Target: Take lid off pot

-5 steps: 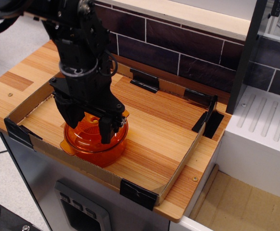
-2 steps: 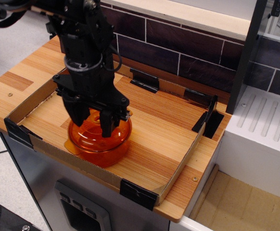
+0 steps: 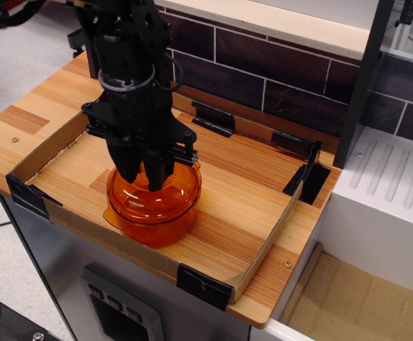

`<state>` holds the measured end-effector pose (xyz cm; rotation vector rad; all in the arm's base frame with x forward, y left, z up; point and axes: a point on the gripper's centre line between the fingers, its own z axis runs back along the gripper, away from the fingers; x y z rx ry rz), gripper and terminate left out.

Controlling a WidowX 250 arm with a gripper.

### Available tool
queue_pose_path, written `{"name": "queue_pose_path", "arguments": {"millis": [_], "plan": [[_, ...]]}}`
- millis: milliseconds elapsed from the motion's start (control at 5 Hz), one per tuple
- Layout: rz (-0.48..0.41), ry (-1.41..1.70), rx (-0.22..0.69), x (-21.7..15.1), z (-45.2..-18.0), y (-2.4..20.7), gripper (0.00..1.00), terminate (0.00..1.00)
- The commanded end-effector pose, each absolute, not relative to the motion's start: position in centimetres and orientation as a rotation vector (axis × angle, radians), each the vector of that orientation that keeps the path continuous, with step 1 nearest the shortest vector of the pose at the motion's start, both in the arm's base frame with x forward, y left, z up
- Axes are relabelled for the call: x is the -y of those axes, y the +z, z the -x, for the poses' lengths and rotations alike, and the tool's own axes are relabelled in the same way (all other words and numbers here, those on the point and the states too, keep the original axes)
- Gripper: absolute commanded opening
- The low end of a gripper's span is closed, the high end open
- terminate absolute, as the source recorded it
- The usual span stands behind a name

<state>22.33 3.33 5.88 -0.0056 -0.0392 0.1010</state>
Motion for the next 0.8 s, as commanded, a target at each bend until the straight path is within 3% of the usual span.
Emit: {"name": "queue_pose_path", "arguments": {"millis": [0, 200, 600], "plan": [[0.062, 0.177, 0.114, -3.0, -25.9, 11.8, 0.00, 0.00], [0.068, 0.231, 0.114, -2.6, -28.5, 12.4, 0.00, 0.00], [0.023, 0.282, 0.133, -1.7, -32.6, 10.0, 0.00, 0.00]]}}
